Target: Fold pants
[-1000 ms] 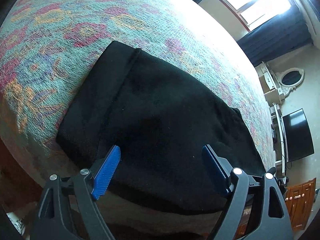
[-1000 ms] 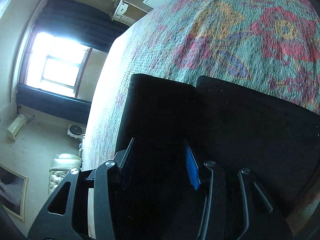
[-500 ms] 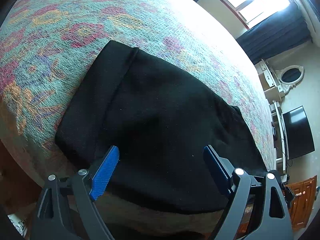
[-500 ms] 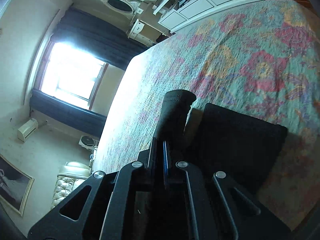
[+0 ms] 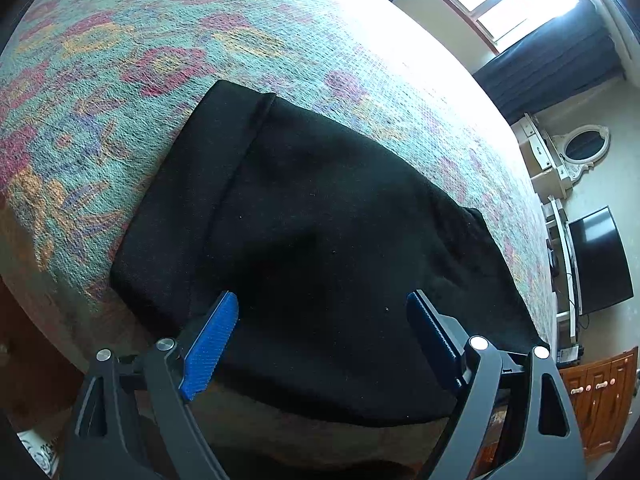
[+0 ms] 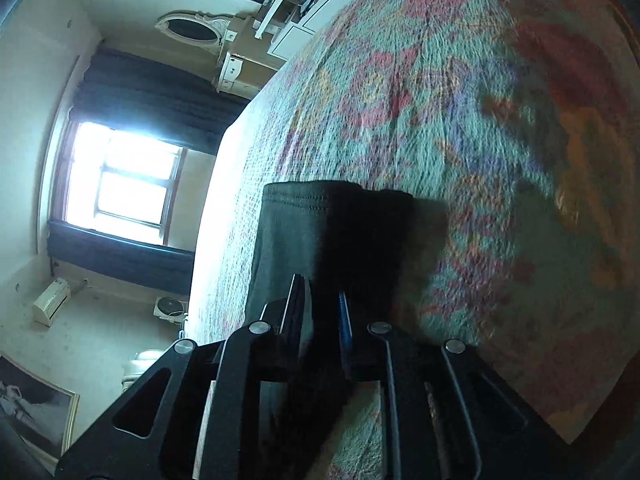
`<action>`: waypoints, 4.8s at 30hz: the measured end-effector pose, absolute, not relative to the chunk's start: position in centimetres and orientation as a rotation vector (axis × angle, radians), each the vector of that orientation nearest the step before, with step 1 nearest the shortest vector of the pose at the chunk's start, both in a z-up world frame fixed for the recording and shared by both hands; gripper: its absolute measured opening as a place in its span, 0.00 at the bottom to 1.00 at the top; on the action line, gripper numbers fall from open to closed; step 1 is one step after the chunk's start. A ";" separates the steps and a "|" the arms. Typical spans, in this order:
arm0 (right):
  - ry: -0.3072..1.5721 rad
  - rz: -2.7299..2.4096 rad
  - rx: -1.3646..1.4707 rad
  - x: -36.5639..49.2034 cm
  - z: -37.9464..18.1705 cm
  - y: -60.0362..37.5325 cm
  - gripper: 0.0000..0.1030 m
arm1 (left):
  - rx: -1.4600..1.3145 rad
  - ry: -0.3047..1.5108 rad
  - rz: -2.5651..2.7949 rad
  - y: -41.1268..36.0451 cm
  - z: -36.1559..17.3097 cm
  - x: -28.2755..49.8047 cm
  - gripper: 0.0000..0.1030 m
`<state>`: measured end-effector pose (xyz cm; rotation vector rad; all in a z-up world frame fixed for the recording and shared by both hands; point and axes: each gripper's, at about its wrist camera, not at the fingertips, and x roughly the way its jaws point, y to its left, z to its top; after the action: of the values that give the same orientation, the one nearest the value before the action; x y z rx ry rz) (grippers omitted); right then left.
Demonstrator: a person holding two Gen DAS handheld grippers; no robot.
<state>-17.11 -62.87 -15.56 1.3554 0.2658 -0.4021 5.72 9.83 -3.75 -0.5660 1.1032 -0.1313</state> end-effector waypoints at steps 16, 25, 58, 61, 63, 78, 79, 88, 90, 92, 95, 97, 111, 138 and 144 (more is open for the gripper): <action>0.246 -0.437 1.393 -18.0 -16.1 -62.9 0.26 | -0.556 1.112 -0.141 10.5 -4.0 5.9 0.82; 0.419 -0.140 1.314 -14.3 -14.6 -55.3 0.40 | -0.549 1.114 -0.137 9.6 -3.9 6.2 0.83; 0.742 0.143 1.219 -9.8 -13.7 -45.7 0.05 | -0.575 1.137 -0.145 10.6 -4.0 6.7 0.83; 0.756 0.137 1.233 -9.6 -14.4 -45.2 0.12 | -0.581 1.141 -0.144 10.8 -4.1 6.9 0.83; 0.748 0.170 1.271 -8.7 -14.6 -44.1 0.22 | -0.581 1.140 -0.148 10.8 -4.0 6.9 0.83; 0.829 0.241 1.109 -8.8 -13.4 -42.3 0.06 | -0.584 1.141 -0.150 11.0 -4.1 6.7 0.83; 0.825 0.255 1.128 -9.0 -13.5 -42.7 0.07 | -0.585 1.141 -0.149 10.9 -4.1 6.8 0.83; 0.579 -0.037 1.245 -15.6 -12.5 -54.4 0.34 | -0.575 1.143 -0.148 10.7 -4.1 6.9 0.83; 0.464 -0.156 1.286 -17.8 -12.4 -58.6 0.34 | -0.571 1.142 -0.146 10.6 -4.1 6.9 0.83; 0.393 -0.273 1.287 -19.4 -12.3 -62.1 0.34 | -0.564 1.142 -0.145 10.4 -4.1 6.8 0.83; 0.344 -0.372 1.312 -20.5 -12.9 -66.2 0.34 | -0.557 1.140 -0.144 10.1 -4.2 6.7 0.83; 0.332 -0.389 1.337 -20.5 -13.6 -67.8 0.33 | -0.552 1.140 -0.144 10.0 -4.2 6.7 0.83; 0.253 -0.447 1.315 -23.3 -12.7 -70.7 0.49 | -0.520 1.140 -0.150 9.3 -4.2 6.4 0.83; 0.879 -0.066 0.935 -11.5 -10.9 -73.4 0.25 | -0.541 1.136 -0.233 10.6 -4.8 5.8 0.87; 0.896 -0.125 0.877 -10.1 -7.6 -70.8 0.22 | -0.577 1.172 -0.225 11.2 -4.0 5.9 0.87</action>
<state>-10.10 -70.82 -7.57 0.8768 0.8962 -0.1246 5.90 11.23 -4.01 -0.5767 1.1720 -0.2247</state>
